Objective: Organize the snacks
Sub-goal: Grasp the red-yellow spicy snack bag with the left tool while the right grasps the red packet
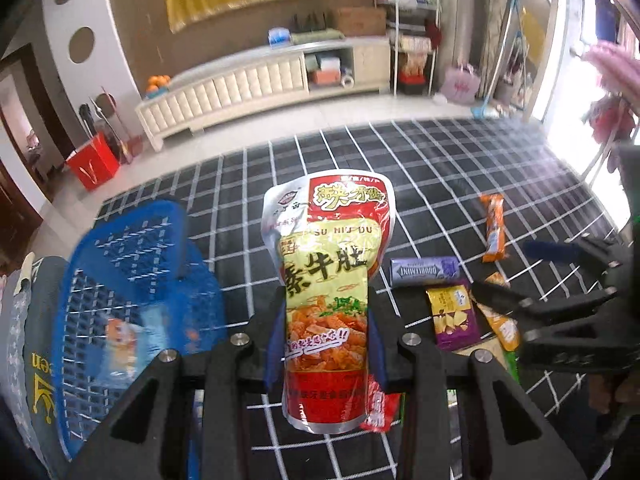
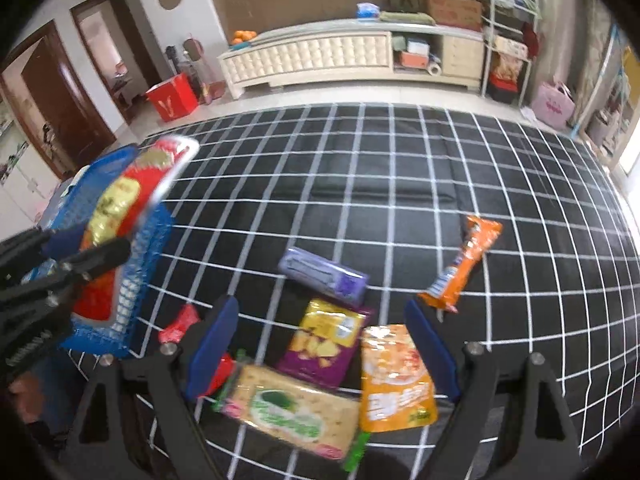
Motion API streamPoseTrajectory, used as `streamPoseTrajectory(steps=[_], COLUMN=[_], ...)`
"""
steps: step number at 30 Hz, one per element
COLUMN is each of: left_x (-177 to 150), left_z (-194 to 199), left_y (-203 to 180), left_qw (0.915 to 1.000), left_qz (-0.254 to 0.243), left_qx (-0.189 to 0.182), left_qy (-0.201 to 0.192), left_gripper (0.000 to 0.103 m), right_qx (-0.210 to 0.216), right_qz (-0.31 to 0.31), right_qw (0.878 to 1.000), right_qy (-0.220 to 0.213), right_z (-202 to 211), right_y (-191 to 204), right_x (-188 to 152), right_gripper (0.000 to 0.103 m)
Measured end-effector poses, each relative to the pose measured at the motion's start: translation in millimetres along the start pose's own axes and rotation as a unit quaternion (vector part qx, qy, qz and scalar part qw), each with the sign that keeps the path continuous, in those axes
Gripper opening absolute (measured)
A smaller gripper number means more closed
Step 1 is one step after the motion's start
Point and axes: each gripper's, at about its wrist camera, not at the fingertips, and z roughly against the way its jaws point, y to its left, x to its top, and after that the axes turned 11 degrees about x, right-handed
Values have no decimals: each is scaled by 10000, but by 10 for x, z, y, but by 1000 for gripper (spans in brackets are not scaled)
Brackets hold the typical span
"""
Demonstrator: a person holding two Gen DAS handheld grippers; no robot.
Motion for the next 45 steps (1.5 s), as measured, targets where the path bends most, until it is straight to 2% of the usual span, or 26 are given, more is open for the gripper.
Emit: streamPoseTrajectory(steps=[4, 9, 14, 18, 21, 26, 31, 35, 37, 40, 42, 45], left_x=[-119, -288, -484, -624, -661, -710, -730, -750, -753, -750, -746, -751], left_z=[200, 335, 470, 483, 427, 239, 39, -27, -88, -128, -144, -147], left_y=[247, 478, 830, 1122, 1316, 1621, 1778, 1806, 1819, 1807, 1802, 1784], left_qw=[9997, 9989, 9960, 9925, 9900, 9875, 9861, 9863, 9866, 9867, 9869, 9871], left_qz=[93, 279, 614, 949, 1137, 1403, 1500, 1497, 1483, 1506, 1502, 1484], left_qx=[81, 240, 506, 658, 722, 706, 711, 675, 641, 531, 492, 507], left_qy=[-212, -301, -410, -408, -413, -92, 108, 172, 227, 304, 329, 328], left_gripper=[33, 33, 33, 33, 34, 34, 34, 34, 34, 34, 34, 34], right_qx=[257, 494, 431, 419, 318, 375, 282, 379, 367, 472, 554, 604], right_qz=[390, 1047, 1556, 1950, 2174, 2140, 2163, 2130, 2199, 2345, 2460, 2745], right_qw=[9989, 9924, 9862, 9778, 9708, 9677, 9620, 9598, 9591, 9568, 9536, 9458], right_qy=[96, 427, 374, 636, 968, 1278, 1640, 1790, 1743, 1652, 1647, 1625], right_z=[-45, -193, -276, -511, -730, -953, -1234, -1354, -1373, -1366, -1335, -1251], right_y=[327, 746, 1036, 1223, 1274, 1256, 1161, 1072, 1070, 1102, 1150, 1187], right_x=[-27, -104, -162, -256, -340, -389, -431, -443, -455, -459, -480, -543], right_gripper=[88, 88, 88, 94, 94, 94, 94, 94, 86, 64, 39, 24])
